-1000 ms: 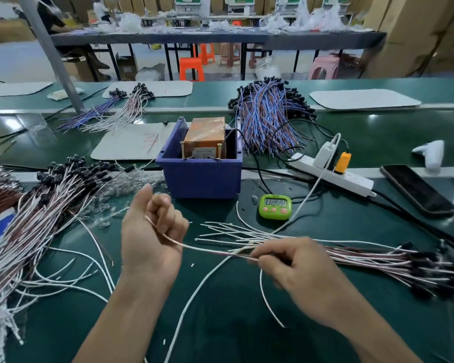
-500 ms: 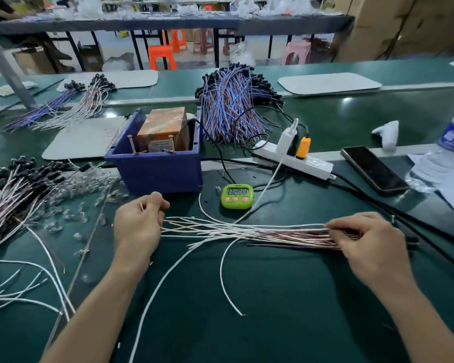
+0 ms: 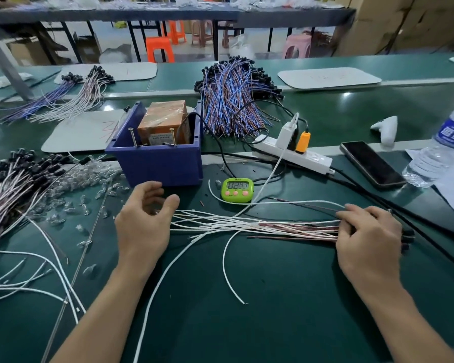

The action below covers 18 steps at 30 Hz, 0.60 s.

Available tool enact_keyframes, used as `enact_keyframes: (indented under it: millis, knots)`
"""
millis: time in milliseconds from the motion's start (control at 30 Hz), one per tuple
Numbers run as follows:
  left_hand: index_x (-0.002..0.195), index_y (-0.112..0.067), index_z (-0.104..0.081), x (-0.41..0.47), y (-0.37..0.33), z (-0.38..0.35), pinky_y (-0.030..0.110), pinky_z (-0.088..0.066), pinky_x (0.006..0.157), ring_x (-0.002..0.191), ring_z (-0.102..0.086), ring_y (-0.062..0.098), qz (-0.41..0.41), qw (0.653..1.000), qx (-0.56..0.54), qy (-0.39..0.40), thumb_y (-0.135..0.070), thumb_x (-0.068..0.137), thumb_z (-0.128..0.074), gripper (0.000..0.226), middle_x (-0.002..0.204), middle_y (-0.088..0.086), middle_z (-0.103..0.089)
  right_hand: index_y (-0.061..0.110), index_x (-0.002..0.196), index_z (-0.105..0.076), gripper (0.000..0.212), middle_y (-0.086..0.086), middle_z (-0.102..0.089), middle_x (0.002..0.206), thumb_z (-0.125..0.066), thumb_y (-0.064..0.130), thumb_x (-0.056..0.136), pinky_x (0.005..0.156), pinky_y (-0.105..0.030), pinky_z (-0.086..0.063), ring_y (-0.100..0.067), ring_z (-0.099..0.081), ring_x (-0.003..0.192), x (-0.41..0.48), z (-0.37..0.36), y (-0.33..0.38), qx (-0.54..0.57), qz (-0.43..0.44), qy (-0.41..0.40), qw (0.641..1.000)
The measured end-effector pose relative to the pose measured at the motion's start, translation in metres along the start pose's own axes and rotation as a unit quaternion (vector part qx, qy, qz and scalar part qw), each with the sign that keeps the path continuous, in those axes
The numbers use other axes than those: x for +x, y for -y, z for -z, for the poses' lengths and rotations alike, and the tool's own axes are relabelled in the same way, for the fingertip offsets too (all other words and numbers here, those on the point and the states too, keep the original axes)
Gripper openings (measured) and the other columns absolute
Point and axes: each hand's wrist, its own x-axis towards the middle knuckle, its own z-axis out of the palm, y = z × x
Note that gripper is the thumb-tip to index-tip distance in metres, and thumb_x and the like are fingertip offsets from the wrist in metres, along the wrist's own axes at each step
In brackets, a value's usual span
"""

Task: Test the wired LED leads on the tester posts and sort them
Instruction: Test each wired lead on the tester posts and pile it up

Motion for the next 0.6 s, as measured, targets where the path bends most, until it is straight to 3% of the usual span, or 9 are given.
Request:
enact_keyframes:
  millis: [100,200,300,367,467,600]
  knots:
    - [0.11,-0.04,-0.065,-0.005,-0.004,-0.002,0.017,-0.048,0.078,0.088,-0.064,-0.005,-0.036,0.998,0.046,0.037,-0.038,0.087,-0.077,0.026,0.094,-0.026,-0.068,0.006,0.112,-0.078,0.028,-0.007,-0.074,0.12,-0.075,0.0,0.084,0.106,-0.041,-0.035,-0.028,-0.054,0.114,-0.005,0.003,0.005,0.0,0.079,0.013,0.997]
    - [0.105,-0.036,-0.07,-0.006,-0.009,-0.006,0.033,-0.048,0.079,0.079,-0.06,0.008,-0.047,0.992,0.11,0.05,-0.039,0.086,-0.078,0.021,0.08,-0.018,-0.064,0.01,0.127,-0.072,0.042,-0.002,-0.067,0.134,-0.079,0.014,0.086,0.112,-0.036,-0.029,-0.023,-0.051,0.126,-0.007,0.006,0.01,-0.003,0.133,0.117,0.984]
    - [0.103,-0.032,-0.073,-0.002,-0.012,-0.007,0.035,-0.044,0.075,0.075,-0.055,0.018,-0.05,0.985,0.162,0.013,-0.042,0.082,-0.082,0.024,0.069,-0.011,-0.055,0.026,0.153,-0.047,0.063,0.014,-0.044,0.152,-0.066,0.041,0.095,0.122,-0.035,-0.018,-0.014,-0.031,0.148,-0.003,0.008,0.011,-0.018,0.12,0.204,0.971]
    - [0.099,-0.033,-0.074,0.003,-0.013,-0.006,0.033,-0.041,0.071,0.069,-0.056,0.014,-0.013,0.988,0.156,0.009,-0.044,0.081,-0.082,0.023,0.064,-0.008,-0.056,0.032,0.155,-0.04,0.061,0.016,-0.041,0.154,-0.05,0.053,0.099,0.123,-0.032,-0.014,-0.013,-0.03,0.149,-0.002,0.005,0.01,-0.05,0.133,0.228,0.963]
    - [0.096,-0.033,-0.074,0.01,-0.011,-0.005,0.03,-0.039,0.067,0.064,-0.056,0.007,0.031,0.993,0.116,0.004,-0.042,0.081,-0.083,0.02,0.059,-0.007,-0.055,0.028,0.142,-0.06,0.054,0.007,-0.06,0.143,-0.047,0.05,0.094,0.118,-0.032,-0.019,-0.017,-0.049,0.135,0.0,0.003,0.011,-0.058,0.147,0.226,0.961]
    - [0.093,-0.031,-0.074,0.011,-0.009,-0.002,0.03,-0.041,0.064,0.063,-0.057,0.012,0.024,0.994,0.103,-0.027,-0.037,0.082,-0.083,0.015,0.06,-0.005,-0.055,0.017,0.128,-0.071,0.037,0.001,-0.074,0.119,-0.062,0.025,0.093,0.108,-0.034,-0.032,-0.019,-0.057,0.113,-0.001,0.0,0.008,-0.022,0.19,0.169,0.967]
